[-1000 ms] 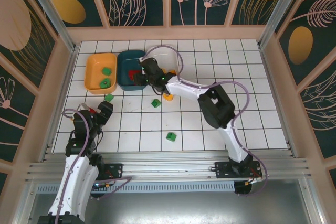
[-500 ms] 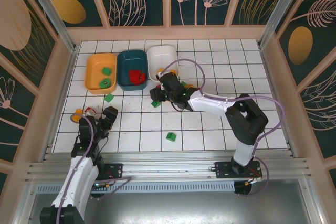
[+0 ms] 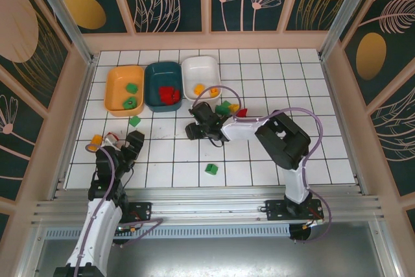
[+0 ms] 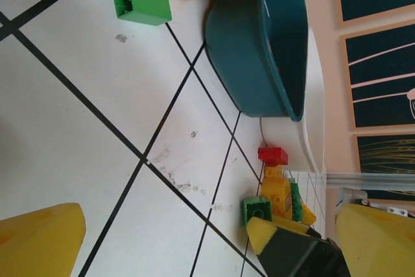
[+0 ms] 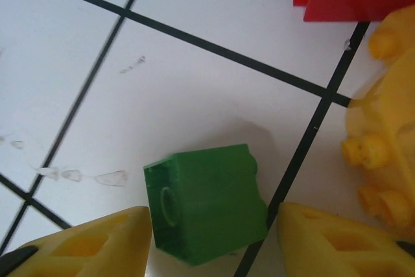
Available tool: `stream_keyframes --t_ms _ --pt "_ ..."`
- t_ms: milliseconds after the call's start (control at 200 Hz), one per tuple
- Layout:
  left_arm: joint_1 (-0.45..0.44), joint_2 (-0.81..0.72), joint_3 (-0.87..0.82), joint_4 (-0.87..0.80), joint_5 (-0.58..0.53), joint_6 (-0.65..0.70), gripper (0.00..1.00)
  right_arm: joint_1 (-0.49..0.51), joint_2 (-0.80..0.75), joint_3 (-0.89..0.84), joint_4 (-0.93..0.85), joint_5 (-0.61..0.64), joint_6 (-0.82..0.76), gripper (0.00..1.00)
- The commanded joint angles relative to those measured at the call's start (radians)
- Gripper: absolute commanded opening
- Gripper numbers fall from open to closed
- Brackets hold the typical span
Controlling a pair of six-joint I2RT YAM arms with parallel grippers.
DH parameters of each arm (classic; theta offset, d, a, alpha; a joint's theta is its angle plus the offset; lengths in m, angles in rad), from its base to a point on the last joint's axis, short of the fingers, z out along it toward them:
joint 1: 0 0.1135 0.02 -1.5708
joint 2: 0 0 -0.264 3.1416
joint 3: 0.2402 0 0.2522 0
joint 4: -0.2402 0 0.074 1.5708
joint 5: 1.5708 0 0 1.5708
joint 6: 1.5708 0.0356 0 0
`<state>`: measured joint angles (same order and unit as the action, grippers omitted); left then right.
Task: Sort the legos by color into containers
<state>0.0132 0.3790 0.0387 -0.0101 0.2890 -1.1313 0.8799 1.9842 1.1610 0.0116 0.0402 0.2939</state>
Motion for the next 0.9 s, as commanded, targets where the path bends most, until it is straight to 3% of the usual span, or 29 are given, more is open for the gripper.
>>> stream_keyframes --t_ms 0,340,646,771,896 --pt "0.001 -0.007 -0.008 -0.008 0.019 -0.012 0.98 0.006 0.04 0.026 0.029 0.012 -0.004 0.53" --pt "0.002 0.055 0.074 -0.046 -0.011 0.048 0.98 0.005 0.029 0.032 0.067 0.0 -0.006 0.31" --pt "0.001 0.172 0.22 -0.115 -0.093 0.121 0.98 0.036 -0.077 0.04 0.088 -0.016 0.005 0.28" --pt "0.003 0.299 0.335 -0.206 -0.203 0.203 0.98 0.067 -0.077 0.121 0.102 -0.05 0.012 0.27" --pt "0.007 0.402 0.441 -0.305 -0.32 0.244 0.98 0.092 0.027 0.283 0.112 -0.086 0.022 0.27"
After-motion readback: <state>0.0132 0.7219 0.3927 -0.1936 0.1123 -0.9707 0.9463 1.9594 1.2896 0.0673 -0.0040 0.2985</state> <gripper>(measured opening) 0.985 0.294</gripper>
